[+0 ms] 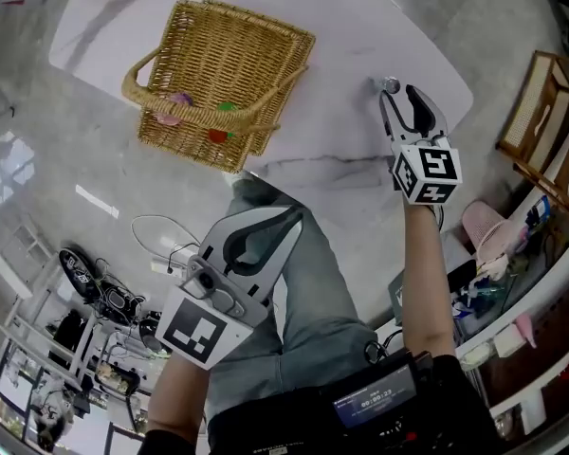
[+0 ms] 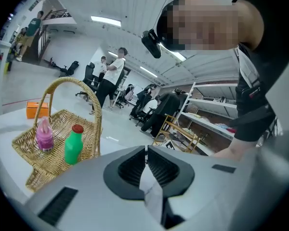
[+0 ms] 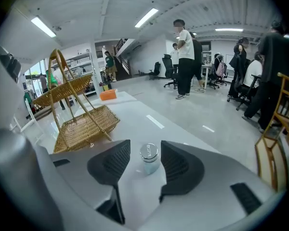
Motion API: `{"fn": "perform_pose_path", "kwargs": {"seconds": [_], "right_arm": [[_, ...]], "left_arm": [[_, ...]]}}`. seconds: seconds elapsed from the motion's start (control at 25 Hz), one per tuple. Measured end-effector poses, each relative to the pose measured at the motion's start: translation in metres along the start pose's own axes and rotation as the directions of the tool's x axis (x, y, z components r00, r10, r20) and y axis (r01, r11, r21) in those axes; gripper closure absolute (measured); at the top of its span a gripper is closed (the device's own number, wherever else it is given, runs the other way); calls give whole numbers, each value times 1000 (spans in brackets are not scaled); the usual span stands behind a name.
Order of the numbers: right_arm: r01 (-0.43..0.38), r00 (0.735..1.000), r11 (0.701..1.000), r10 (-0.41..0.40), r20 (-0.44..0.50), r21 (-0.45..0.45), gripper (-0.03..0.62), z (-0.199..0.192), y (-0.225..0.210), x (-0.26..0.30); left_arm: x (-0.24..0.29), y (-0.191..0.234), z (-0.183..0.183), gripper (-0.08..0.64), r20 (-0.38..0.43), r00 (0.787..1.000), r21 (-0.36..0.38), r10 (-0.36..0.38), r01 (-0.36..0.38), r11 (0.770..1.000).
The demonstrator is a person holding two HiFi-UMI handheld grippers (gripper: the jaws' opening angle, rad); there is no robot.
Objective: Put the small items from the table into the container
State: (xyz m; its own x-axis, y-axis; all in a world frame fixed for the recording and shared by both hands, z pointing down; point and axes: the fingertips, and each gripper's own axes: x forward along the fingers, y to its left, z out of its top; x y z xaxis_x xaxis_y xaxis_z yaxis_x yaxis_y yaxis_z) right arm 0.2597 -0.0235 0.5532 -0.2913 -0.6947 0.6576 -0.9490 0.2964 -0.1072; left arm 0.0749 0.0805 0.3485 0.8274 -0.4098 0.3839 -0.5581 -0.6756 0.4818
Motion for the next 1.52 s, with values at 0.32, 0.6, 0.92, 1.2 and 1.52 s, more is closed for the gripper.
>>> {"fn": "perform_pose_path", "kwargs": {"seconds": [0.32, 0.6, 0.92, 1.2, 1.52], "right_arm": [[17, 998, 1000, -17, -60, 2, 405, -19, -8, 23], [34, 995, 999, -33, -97, 2, 408, -29, -10, 32], [47, 994, 999, -47, -96, -3, 442, -22, -10, 34], [-26, 999, 995, 23, -35, -93, 443, 29, 16, 14], [-121, 985, 957, 149, 89, -262, 443, 143, 67, -22]], "left_arm": [[-4, 10, -5, 554, 4, 1000, -8, 15, -15, 1000], [-11, 18, -6, 554, 9, 1000, -15, 27, -27, 1000], [-17, 26, -7, 554, 13, 999, -19, 33, -33, 999], [-23, 25, 2, 554, 34, 999, -17, 29, -28, 999], [-44, 30, 15, 554, 76, 996, -23, 52, -50, 998]]}}
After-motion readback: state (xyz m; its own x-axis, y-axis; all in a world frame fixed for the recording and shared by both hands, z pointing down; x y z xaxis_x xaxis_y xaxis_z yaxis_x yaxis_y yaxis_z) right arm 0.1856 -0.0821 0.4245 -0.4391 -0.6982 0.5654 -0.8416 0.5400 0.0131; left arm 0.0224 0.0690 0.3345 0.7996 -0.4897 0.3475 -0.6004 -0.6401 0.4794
